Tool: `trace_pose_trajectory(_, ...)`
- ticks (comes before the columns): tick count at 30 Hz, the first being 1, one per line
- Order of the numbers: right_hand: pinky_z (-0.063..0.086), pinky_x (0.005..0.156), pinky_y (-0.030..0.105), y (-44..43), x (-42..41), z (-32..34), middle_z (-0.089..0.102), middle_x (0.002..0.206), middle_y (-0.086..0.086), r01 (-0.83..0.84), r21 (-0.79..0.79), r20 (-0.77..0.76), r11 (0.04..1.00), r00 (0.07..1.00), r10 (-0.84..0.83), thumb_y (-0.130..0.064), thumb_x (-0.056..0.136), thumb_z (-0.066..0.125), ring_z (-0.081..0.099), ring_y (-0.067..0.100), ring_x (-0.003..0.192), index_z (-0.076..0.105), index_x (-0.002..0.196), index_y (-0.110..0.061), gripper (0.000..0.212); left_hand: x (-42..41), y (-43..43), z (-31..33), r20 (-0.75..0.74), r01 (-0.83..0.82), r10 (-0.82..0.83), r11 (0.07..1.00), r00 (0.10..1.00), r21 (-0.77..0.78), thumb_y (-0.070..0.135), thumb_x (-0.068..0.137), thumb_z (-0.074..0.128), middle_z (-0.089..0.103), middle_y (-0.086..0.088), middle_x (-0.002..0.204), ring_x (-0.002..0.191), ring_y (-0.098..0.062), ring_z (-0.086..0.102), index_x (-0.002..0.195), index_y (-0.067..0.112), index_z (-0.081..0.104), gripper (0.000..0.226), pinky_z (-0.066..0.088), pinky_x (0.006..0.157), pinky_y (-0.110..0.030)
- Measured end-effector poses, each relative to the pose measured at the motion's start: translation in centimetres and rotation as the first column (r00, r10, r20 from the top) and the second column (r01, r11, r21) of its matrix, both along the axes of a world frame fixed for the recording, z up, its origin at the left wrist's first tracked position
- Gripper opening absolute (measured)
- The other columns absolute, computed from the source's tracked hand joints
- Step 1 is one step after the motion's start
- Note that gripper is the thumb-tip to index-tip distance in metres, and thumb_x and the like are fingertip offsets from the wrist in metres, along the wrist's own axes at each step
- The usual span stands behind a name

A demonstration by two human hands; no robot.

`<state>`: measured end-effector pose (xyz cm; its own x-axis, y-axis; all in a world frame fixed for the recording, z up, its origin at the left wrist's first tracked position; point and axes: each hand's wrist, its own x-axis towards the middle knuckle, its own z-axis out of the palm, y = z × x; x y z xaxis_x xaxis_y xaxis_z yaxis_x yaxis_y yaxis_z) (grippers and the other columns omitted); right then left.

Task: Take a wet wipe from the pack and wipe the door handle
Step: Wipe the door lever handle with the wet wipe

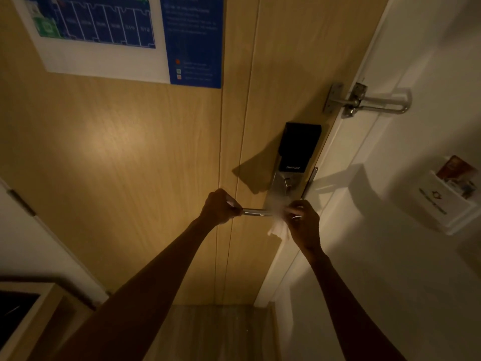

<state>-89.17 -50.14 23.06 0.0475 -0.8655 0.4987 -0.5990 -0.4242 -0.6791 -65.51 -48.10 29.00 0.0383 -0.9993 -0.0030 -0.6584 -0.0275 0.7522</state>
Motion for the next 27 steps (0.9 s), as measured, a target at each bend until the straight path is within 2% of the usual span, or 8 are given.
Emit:
trace_pose_trajectory(3,0.052,0.075,0.011,-0.7,-1.2,-0.2,0.064,0.109,0.01,-0.051,-0.027,-0.087,0.998,0.995,0.048,-0.018,0.078,0.079,0.066,0.018,0.092,0.074,0.098,-0.007,0.023,0.1,0.0,-0.2,-0.006,0.002,-0.002,1.0,1.0,-0.013,0.014,0.078,0.077,0.076,-0.014,0.086,0.083,-0.023,0.071,0.091,0.003,0.078,0.017,0.057,0.082,-0.034)
trace_pose_trajectory(8,0.057,0.084,0.03,-1.4,0.0,0.0,0.057,0.123,0.007,-0.085,-0.046,-0.375,0.995,0.925,0.061,-0.021,0.08,0.077,0.059,0.021,0.107,0.073,0.106,-0.015,0.027,0.3,0.0,-0.5,-0.005,0.027,-0.027,0.999,1.0,-0.034,0.014,0.079,0.076,0.076,-0.013,0.08,0.063,-0.012,0.064,0.088,0.004,0.078,0.013,0.051,0.064,-0.018)
trace_pose_trajectory(11,0.06,0.081,0.035,-0.5,-0.1,-0.6,0.058,0.125,0.009,-0.064,-0.094,-0.432,0.994,0.902,0.018,-0.014,0.079,0.078,0.062,0.023,0.108,0.072,0.109,-0.016,0.031,0.2,0.1,-0.4,-0.024,0.014,-0.015,0.999,1.0,-0.033,0.012,0.078,0.077,0.076,-0.014,0.078,0.065,-0.015,0.067,0.087,0.004,0.078,0.012,0.053,0.067,-0.02)
trace_pose_trajectory(15,0.062,0.077,0.038,-0.5,-1.3,-1.0,0.06,0.121,0.012,-0.031,-0.145,-0.412,0.989,0.911,-0.032,-0.011,0.078,0.078,0.061,0.026,0.107,0.07,0.113,-0.013,0.036,-0.2,0.4,-0.7,-0.038,-0.042,0.041,0.998,0.998,-0.038,0.011,0.077,0.077,0.076,-0.011,0.076,0.06,-0.009,0.066,0.085,0.005,0.079,0.009,0.048,0.058,-0.004)
trace_pose_trajectory(19,0.06,0.08,0.039,-0.5,1.8,-1.2,0.063,0.118,0.01,-0.126,-0.192,-0.557,0.973,0.831,-0.002,-0.014,0.075,0.08,0.057,0.029,0.111,0.07,0.112,-0.013,0.039,-0.5,0.5,-0.7,-0.028,-0.061,0.06,0.997,0.998,-0.054,0.01,0.079,0.075,0.077,-0.013,0.077,0.07,-0.019,0.072,0.087,0.004,0.079,0.011,0.055,0.073,-0.023)
trace_pose_trajectory(21,0.059,0.081,0.04,-1.0,1.7,-1.3,0.063,0.117,0.008,-0.152,-0.215,-0.592,0.965,0.806,-0.004,-0.017,0.074,0.081,0.052,0.027,0.112,0.069,0.112,-0.016,0.04,-0.6,0.5,-0.6,-0.012,-0.058,0.057,0.997,0.998,-0.053,0.01,0.079,0.075,0.076,-0.014,0.077,0.07,-0.019,0.071,0.087,0.004,0.079,0.011,0.055,0.073,-0.025)
trace_pose_trajectory(24,0.058,0.079,0.04,-1.6,-1.2,-1.8,0.063,0.118,0.009,-0.08,-0.259,-0.552,0.962,0.83,-0.08,-0.016,0.072,0.083,0.045,0.025,0.11,0.07,0.113,-0.016,0.043,-0.6,0.3,-0.8,-0.034,-0.065,0.064,0.997,0.997,-0.034,0.008,0.079,0.075,0.076,-0.014,0.078,0.067,-0.018,0.069,0.087,0.003,0.078,0.01,0.056,0.069,-0.024)
trace_pose_trajectory(27,0.058,0.08,0.04,-1.4,-0.8,-2.2,0.062,0.121,0.01,-0.036,-0.25,-0.534,0.968,0.839,-0.107,-0.018,0.074,0.082,0.046,0.026,0.112,0.069,0.115,-0.016,0.043,-0.8,0.5,-0.6,-0.047,-0.077,0.075,0.996,0.996,-0.039,0.005,0.079,0.074,0.076,-0.016,0.082,0.069,-0.022,0.071,0.086,0.001,0.077,0.009,0.059,0.074,-0.031)
